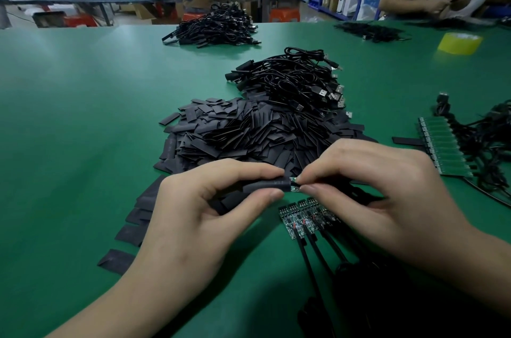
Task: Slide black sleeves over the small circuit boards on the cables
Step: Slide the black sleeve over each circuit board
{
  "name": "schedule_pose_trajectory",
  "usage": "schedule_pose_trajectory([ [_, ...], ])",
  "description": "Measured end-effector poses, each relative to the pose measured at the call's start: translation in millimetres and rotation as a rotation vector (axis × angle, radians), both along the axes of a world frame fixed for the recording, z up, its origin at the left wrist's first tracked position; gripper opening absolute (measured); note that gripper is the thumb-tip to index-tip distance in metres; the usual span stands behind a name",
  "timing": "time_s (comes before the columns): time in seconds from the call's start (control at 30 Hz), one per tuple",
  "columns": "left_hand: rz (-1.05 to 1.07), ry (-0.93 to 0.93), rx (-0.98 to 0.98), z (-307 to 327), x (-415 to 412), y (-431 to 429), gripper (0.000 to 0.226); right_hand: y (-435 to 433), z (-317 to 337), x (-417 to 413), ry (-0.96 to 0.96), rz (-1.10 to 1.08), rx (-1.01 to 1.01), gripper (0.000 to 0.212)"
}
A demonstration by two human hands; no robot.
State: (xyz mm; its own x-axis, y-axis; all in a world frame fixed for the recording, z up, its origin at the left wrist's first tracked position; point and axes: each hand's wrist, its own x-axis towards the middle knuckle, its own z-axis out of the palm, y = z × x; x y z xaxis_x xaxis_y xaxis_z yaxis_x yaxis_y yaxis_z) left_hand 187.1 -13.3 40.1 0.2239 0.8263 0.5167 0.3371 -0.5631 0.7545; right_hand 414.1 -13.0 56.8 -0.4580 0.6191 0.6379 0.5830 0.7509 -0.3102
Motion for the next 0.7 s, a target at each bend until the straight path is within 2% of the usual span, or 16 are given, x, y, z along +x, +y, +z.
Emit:
schedule_pose_trajectory([
  [0.27,-0.04,-0.026,-0.035,-0.8,0.3,0.1,0.018,-1.4,-2.1,-0.1,-0.017,-0.009,0.04,0.006],
  [0.47,-0.025,0.01,0.032,0.4,0.7,-1.0,0.018,-3.5,-2.7,-2.4,-0.007,-0.032,0.041,0.005],
  [0.6,-0.024,-0.008,0.049,1.5,1.0,-1.0,0.018,-5.7,0.9,-4.2,0.014,-0.027,0.02,0.006],
  [0.7,-0.048,-0.033,0.042,2.5,-0.4,-1.8,0.019,-7.8,3.0,0.1,0.033,-0.036,-0.076,0.007],
])
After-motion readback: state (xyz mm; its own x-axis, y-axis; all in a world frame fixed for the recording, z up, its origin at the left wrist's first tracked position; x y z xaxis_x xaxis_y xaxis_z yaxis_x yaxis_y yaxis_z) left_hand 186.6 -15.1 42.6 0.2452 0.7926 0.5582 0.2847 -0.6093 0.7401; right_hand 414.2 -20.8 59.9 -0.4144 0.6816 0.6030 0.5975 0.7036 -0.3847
